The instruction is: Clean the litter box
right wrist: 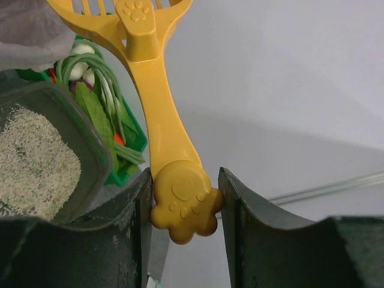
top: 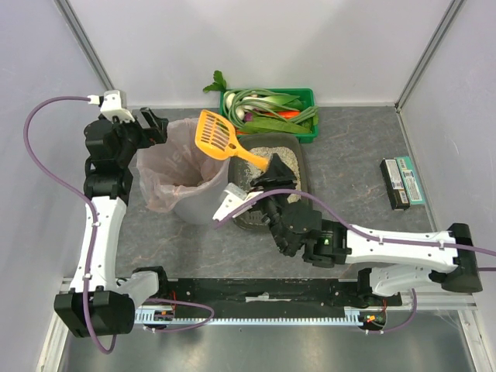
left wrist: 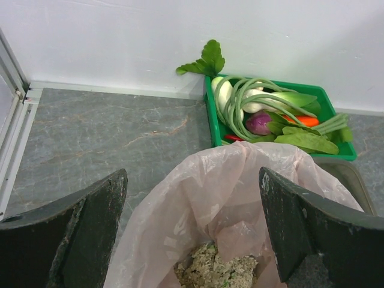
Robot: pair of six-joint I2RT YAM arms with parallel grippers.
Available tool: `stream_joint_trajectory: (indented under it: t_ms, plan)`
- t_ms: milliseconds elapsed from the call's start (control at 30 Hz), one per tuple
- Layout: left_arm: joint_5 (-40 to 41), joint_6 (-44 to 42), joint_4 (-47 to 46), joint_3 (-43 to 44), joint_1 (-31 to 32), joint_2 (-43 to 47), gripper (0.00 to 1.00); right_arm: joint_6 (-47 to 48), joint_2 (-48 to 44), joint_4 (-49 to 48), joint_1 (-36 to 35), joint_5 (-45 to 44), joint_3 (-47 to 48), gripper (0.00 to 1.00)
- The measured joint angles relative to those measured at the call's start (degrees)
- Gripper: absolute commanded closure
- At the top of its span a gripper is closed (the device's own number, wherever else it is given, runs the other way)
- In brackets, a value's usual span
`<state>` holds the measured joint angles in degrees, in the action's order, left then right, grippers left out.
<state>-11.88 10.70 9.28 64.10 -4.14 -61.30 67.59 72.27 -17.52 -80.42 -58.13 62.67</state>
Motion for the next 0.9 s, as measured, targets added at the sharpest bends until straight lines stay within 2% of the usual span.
stream_joint_trajectory:
  t_ms: [233,367,500,733,900]
  plan:
    - [-1.6,0.6,-0.7,-0.3,-0.3,-0.2,0.08,-17.1,-6.4,11.4,1.0,-5.2,0.5,1.00]
    - [-2.8,0.6,-1.0,-0.3,0.3,-0.9,0.09,-30.1,-10.6,19.9,7.2,-3.7,2.5,1.00]
    - [-3.3,0.5,-1.0,-0.3,2.3,-1.4,0.08,-42.1,-11.5,26.4,17.1,2.8,4.3,1.00]
    - [-3.2,0.0,-0.8,-0.3,6.6,-2.8,0.08,-59.1,0.7,33.2,31.2,21.0,6.6,1.00]
    - [-3.2,0.0,-0.4,-0.3,6.9,-2.9,0.08,-67.3,4.7,38.3,37.9,31.5,6.8,1.00]
